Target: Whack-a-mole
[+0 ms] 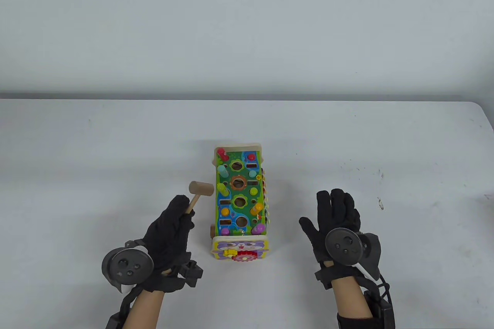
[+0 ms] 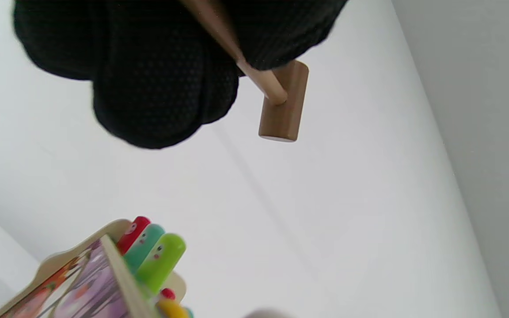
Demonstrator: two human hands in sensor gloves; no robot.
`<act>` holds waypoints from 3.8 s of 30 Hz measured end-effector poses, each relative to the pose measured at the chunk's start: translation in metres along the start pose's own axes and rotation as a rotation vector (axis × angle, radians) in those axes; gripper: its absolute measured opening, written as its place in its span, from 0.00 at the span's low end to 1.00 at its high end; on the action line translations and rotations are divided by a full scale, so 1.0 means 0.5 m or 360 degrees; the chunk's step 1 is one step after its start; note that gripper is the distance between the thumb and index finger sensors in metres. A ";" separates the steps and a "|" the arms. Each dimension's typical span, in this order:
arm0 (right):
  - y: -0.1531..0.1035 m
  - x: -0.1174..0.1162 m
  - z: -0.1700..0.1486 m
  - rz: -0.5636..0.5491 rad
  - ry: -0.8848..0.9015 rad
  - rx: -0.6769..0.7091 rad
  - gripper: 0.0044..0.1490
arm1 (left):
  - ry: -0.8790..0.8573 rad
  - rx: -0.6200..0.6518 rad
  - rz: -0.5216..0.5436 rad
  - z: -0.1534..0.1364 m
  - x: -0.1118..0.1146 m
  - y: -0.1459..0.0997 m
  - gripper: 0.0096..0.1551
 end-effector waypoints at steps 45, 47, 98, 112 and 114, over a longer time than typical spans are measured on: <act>-0.001 0.005 0.008 0.0007 -0.0028 0.0012 0.48 | 0.0473 -0.0120 -0.0293 -0.028 0.099 0.149 0.28; -0.001 0.007 0.010 0.0000 -0.0024 0.0019 0.48 | 0.0287 -0.0112 -0.0102 -0.019 0.064 0.155 0.28; -0.011 -0.001 0.038 0.0039 -0.0042 0.0069 0.47 | 0.0915 -0.0349 -0.0608 -0.127 0.028 -0.021 0.28; -0.009 -0.004 0.039 0.0068 -0.0058 0.0051 0.48 | 0.1362 -0.0406 -0.0952 -0.169 0.089 -0.037 0.27; -0.009 -0.005 0.040 0.0073 -0.0062 0.0053 0.48 | 0.1363 -0.0406 -0.0973 -0.168 0.096 -0.038 0.27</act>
Point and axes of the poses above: the tracker on the back of each hand, its own z axis roughly to the thumb side, its own y axis roughly from the wrist to the fingertips, x = y × z, the point moved 3 cm from there along y, roughly from the wrist to the fingertips, and after that the axes turned 4 degrees about y, right-handed, at the moved point
